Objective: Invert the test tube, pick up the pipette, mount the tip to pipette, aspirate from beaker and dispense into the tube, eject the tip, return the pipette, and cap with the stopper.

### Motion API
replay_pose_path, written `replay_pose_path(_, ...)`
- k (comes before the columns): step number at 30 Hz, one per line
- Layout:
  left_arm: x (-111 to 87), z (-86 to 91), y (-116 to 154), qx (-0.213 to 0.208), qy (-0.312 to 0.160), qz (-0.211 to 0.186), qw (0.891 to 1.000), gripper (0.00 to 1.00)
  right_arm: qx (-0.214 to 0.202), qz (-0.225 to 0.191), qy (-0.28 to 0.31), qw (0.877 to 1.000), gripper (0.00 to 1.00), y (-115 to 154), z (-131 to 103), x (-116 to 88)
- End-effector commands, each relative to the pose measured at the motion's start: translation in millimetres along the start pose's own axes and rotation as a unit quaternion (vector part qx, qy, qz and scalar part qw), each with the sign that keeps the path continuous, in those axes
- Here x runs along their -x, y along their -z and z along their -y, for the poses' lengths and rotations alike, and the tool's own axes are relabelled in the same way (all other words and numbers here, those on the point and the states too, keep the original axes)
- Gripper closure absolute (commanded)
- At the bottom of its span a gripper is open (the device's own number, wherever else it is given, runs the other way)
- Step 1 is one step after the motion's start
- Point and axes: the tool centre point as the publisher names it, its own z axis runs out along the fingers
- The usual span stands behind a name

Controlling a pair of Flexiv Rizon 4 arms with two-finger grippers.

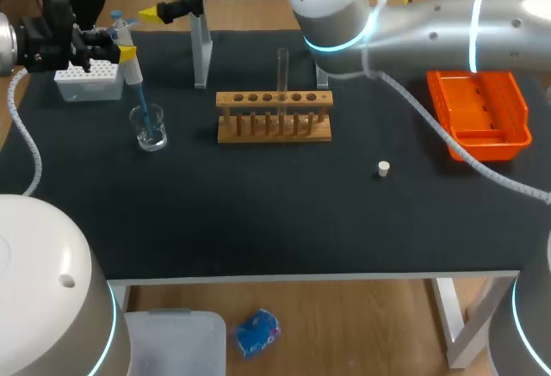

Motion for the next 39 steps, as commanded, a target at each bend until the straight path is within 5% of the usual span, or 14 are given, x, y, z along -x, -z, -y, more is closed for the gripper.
replay_pose_path(1,-0.8,-0.6,-0.2,-0.002,-0.001,0.001,1.0,1.0,-0.016,-0.038,0.0,0.999,0.0,-2.4,-1.7,5.0)
replay_pose_path(13,-0.8,-0.6,-0.2,-0.002,-0.001,0.001,1.0,1.0,-0.01,-0.055,-0.052,0.997,0.04,-10.1,7.7,2.0)
replay_pose_path(14,-0.8,-0.6,-0.2,-0.002,-0.001,0.001,1.0,1.0,-0.01,-0.06,-0.056,0.997,0.41,-13.9,6.9,3.4)
replay_pose_path(15,-0.8,-0.6,-0.2,-0.002,-0.001,0.001,1.0,1.0,-0.007,-0.063,-0.064,0.996,0.67,-18.1,5.0,5.4)
replay_pose_path(17,-0.8,-0.6,-0.2,-0.002,-0.001,0.001,1.0,1.0,-0.001,-0.068,-0.085,0.994,1.0,-22.9,1.7,8.1)
replay_pose_path(26,-0.8,-0.6,-0.2,-0.002,-0.001,0.001,1.0,1.0,-0.008,-0.073,-0.095,0.993,1.0,-44.4,-10.2,20.5)
replay_pose_path(39,-0.8,-0.6,-0.2,-0.002,-0.001,0.001,1.0,1.0,-0.014,-0.087,-0.099,0.991,1.0,-56.1,1.8,13.5)
